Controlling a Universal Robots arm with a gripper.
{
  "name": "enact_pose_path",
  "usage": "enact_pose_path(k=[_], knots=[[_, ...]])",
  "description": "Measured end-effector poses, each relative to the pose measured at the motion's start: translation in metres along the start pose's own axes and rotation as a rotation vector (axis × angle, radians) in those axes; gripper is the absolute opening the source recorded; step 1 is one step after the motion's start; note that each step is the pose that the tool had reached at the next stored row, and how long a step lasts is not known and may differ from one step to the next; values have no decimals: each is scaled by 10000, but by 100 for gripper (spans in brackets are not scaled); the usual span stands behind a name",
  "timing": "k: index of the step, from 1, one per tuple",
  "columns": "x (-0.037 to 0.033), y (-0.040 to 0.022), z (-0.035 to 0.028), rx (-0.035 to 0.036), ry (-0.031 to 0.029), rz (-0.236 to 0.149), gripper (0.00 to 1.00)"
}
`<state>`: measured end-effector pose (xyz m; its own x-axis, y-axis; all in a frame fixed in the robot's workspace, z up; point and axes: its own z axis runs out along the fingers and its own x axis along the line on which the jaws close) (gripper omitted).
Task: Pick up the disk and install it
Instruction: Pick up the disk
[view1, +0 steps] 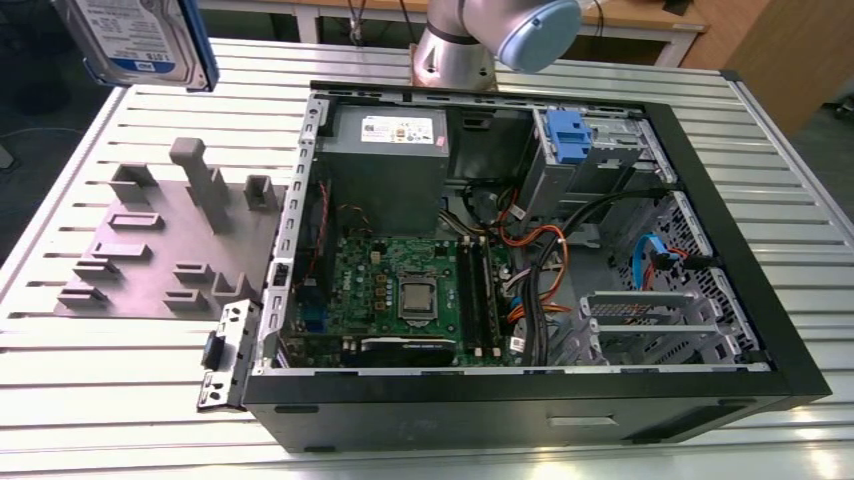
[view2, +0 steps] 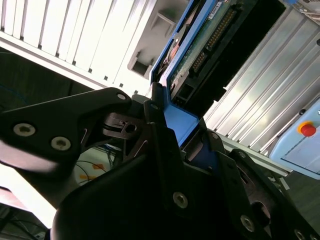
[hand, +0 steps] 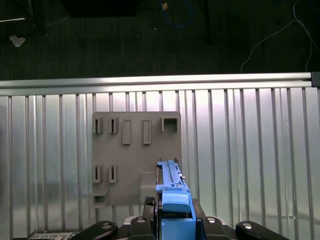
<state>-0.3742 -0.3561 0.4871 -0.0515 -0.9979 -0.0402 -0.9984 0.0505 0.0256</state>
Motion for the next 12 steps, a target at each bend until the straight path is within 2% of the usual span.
enact_pose_path(k=[3,12], knots=[[41,-2,-1,1,-1,0,36],[47,-3,-3,1,0,0,36]])
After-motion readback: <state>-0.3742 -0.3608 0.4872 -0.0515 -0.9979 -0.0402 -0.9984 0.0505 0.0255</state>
